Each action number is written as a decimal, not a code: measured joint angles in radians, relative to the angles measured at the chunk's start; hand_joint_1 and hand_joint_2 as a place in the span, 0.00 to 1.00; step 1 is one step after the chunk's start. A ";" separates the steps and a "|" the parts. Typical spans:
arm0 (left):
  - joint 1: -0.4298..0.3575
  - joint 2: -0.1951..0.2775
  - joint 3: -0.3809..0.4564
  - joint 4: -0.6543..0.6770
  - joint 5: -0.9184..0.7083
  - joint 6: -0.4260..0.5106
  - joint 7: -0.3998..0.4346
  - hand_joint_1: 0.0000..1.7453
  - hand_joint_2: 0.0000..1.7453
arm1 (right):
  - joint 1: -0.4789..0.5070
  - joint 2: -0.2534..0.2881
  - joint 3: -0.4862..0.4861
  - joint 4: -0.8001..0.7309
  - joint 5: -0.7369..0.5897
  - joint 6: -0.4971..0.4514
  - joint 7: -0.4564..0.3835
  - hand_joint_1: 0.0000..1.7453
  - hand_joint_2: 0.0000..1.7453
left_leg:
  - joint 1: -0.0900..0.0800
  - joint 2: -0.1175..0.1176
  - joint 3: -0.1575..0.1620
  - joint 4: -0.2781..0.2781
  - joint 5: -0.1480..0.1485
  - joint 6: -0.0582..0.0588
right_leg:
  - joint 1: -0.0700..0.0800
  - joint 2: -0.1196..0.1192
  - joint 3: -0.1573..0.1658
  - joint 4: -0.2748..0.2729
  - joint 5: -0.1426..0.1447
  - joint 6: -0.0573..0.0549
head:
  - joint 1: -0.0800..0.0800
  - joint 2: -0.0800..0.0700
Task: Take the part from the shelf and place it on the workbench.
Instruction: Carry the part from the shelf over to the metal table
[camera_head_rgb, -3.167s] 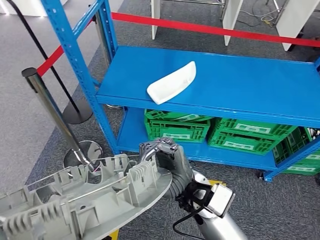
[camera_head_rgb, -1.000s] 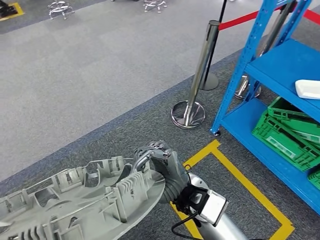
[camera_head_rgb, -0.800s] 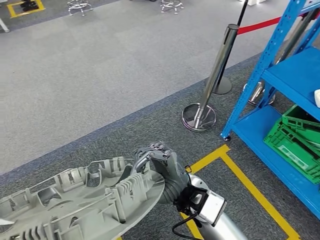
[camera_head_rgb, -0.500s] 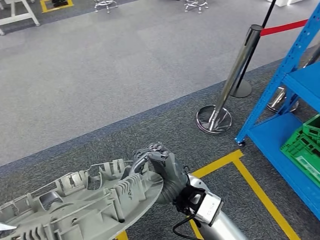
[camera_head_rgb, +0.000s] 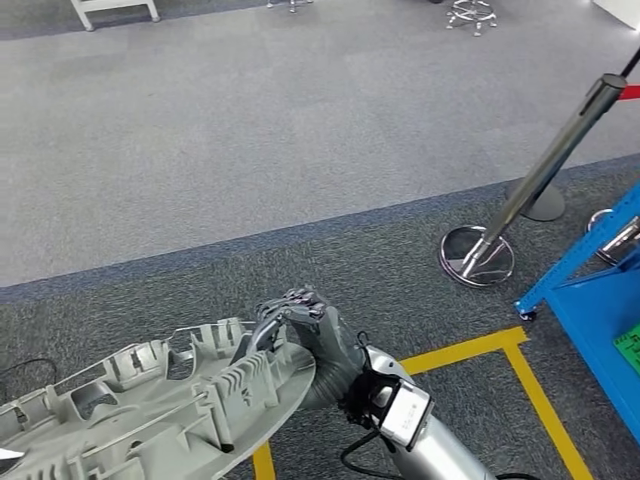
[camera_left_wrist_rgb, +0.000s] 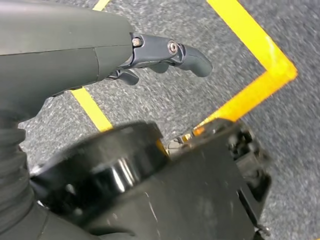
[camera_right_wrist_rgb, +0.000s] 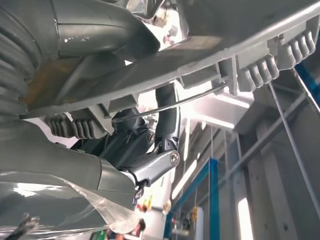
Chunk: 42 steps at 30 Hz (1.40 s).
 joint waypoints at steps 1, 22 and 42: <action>-0.001 0.000 -0.001 0.000 -0.001 0.000 0.000 0.00 1.00 | 0.000 0.000 0.001 0.000 0.000 -0.001 0.000 1.00 1.00 | 0.002 -0.012 0.002 -0.003 0.003 0.007 | -0.002 0.031 -0.021 0.045 -0.025 0.001 | 0.004 0.000; -0.012 -0.001 -0.011 0.000 -0.012 0.003 0.008 0.00 1.00 | 0.003 0.002 0.009 0.008 0.011 -0.004 0.000 1.00 1.00 | 0.018 -0.042 -0.105 0.220 -0.065 -0.048 | -0.001 0.029 0.000 -0.029 0.045 -0.041 | -0.006 0.000; -0.006 -0.001 -0.011 0.000 -0.025 -0.002 0.018 0.00 1.00 | 0.004 0.007 0.016 0.008 0.025 -0.005 0.000 1.00 1.00 | 0.008 -0.158 0.002 0.015 -0.011 -0.009 | -0.005 0.166 -0.049 -0.001 0.066 -0.015 | 0.007 0.000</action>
